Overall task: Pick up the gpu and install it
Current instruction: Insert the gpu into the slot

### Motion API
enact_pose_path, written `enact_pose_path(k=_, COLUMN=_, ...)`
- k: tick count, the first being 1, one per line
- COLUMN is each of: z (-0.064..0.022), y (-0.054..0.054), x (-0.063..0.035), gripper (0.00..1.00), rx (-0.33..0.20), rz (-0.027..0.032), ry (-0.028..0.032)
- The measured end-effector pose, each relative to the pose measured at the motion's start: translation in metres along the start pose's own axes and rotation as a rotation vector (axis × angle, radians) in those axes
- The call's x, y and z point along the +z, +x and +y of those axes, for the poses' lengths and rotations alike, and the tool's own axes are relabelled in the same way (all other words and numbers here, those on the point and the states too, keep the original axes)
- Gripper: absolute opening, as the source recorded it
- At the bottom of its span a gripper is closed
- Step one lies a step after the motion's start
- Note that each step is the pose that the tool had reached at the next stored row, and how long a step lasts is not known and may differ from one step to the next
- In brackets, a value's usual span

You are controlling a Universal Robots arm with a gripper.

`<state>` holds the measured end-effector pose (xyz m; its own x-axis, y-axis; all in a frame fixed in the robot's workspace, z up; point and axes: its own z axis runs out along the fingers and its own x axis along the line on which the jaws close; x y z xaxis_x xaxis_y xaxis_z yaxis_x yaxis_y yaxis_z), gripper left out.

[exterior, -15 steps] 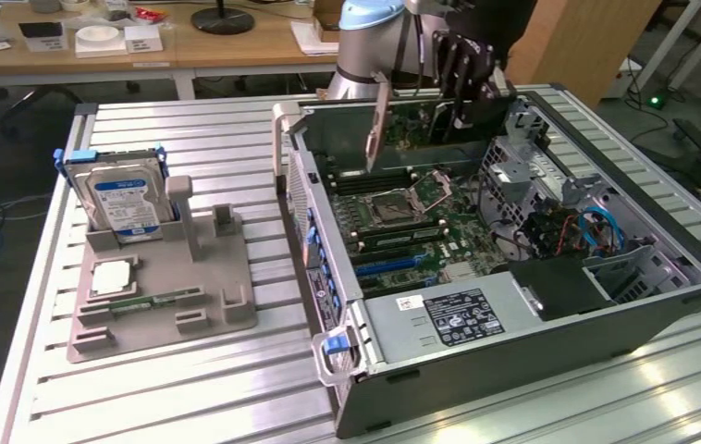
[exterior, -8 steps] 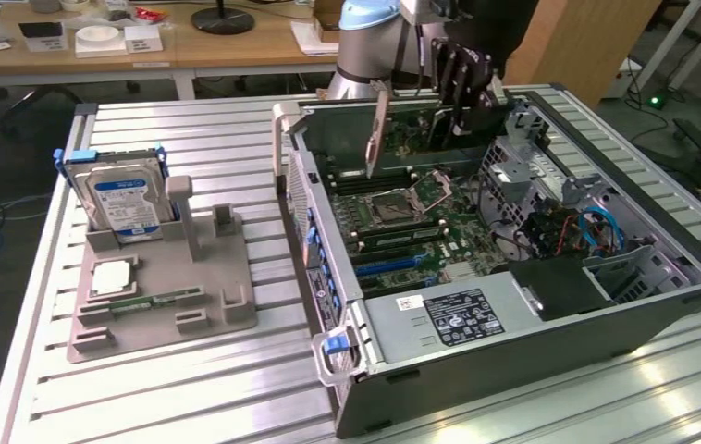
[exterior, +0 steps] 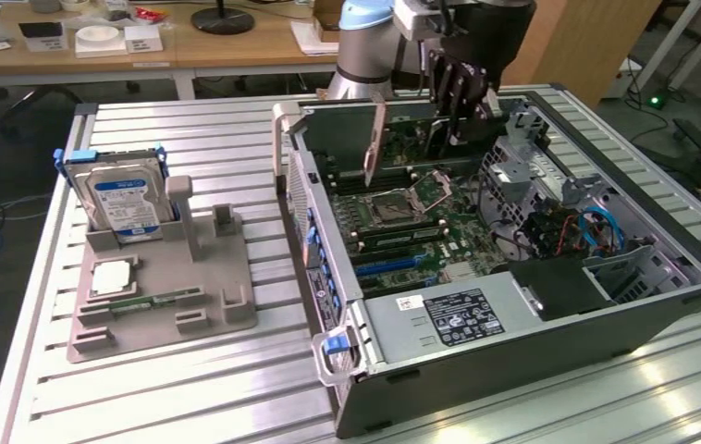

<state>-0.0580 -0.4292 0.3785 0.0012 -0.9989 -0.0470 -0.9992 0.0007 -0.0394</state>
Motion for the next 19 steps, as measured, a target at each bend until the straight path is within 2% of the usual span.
enact_pose_path(k=2, z=0.0006, y=0.000, x=0.0023, gripper=0.28, rx=0.000, rz=-0.0002, ry=-0.0057)
enact_pose_path(k=7, z=0.0016, y=0.000, x=0.0048, gripper=0.28, rx=0.002, rz=0.0000, ry=-0.0105)
enact_pose_path(k=12, z=0.0039, y=-0.001, x=0.0112, gripper=0.28, rx=0.014, rz=0.0021, ry=-0.0099)
enact_pose_path(k=19, z=0.0052, y=-0.001, x=0.0239, gripper=0.28, rx=0.082, rz=0.0050, ry=-0.0068)
